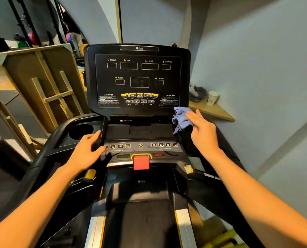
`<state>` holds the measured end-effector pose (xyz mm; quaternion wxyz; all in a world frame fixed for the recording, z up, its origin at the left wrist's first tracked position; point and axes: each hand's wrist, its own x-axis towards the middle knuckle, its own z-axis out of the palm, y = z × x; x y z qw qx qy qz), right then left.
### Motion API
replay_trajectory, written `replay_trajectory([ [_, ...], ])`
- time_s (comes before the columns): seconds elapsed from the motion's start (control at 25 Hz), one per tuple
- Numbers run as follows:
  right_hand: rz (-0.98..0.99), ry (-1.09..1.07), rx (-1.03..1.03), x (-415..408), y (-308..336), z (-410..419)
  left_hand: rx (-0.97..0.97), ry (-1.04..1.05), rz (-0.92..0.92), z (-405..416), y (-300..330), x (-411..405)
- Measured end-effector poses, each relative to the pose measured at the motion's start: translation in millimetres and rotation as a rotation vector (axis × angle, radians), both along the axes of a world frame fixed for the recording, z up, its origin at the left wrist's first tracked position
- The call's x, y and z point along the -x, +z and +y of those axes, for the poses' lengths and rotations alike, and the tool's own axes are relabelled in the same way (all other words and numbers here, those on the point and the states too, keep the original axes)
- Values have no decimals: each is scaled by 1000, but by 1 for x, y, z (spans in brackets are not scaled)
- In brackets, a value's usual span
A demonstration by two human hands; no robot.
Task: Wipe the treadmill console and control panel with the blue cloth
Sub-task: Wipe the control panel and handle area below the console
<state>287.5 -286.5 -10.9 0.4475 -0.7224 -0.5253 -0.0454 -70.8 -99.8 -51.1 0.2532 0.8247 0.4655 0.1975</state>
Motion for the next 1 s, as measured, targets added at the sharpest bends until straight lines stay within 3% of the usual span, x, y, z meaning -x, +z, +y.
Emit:
replay_trajectory([
  [0.4,158,-84,127,27,-67,-43,122,11,93,-20,-60,37],
  [0.68,272,-32,251,46,-112,-71,78,43,207,-20,-88,48],
  [1.0,-164,-14,441,58,-138,-76,22,66,212,-22,-93,49],
])
